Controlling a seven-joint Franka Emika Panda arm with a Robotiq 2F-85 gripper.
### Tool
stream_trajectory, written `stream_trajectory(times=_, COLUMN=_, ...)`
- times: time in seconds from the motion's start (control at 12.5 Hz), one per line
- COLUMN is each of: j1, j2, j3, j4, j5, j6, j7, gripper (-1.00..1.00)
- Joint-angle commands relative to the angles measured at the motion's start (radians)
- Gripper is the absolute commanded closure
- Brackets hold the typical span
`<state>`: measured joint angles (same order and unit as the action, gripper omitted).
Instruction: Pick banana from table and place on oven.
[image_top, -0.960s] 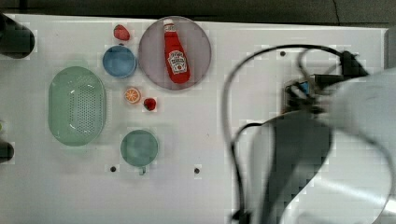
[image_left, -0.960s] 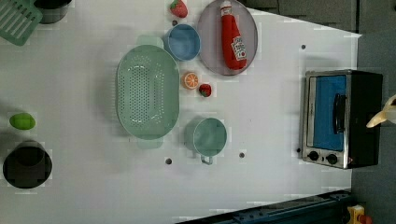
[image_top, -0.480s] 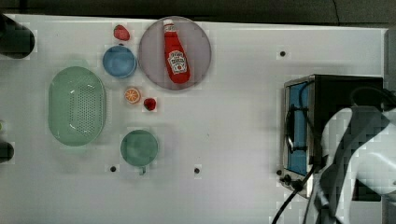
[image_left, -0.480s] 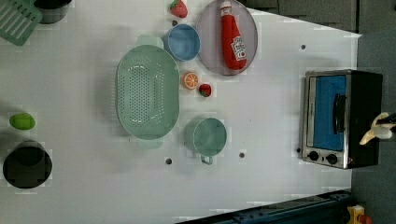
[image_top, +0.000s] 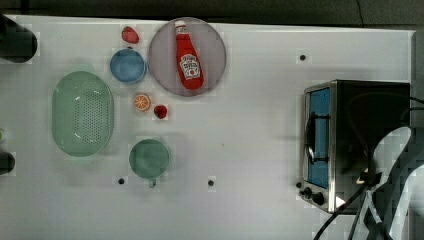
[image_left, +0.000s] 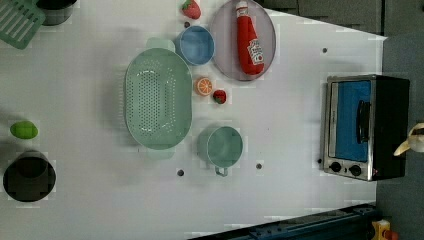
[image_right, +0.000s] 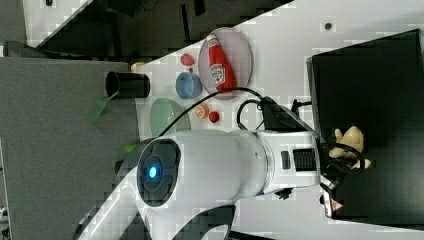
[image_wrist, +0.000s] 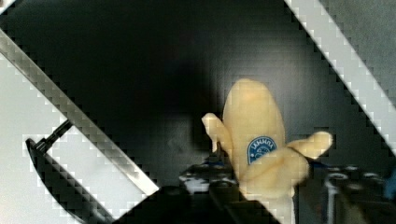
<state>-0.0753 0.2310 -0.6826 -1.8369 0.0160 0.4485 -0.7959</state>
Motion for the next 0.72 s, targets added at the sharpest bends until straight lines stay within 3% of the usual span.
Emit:
stream_trajectory(times=0.08, j1=-0.002, j2=-0.002, j3=0.024, j4=0.023, j5=0.014, j6=0.019, j7=-0.067, gripper=-0.66)
stream_trajectory(times=0.24, j1=0.000, j2=-0.006, j3=0.025, j4=0.026, j5=0.014, j6=0.019, j7=-0.067, gripper=-1.00)
stream_trajectory(times=0.4, j1=0.015, j2=-0.035, j3=0.038, j4=0.045, j5=0.012, j6=-0.002, j7=-0.065, gripper=-1.00)
stream_trajectory(times=0.72, j1=0.097, j2=-0.160, j3=0.134, j4=0.085, j5=0.008, j6=-0.167, j7=0.080, gripper=-1.00)
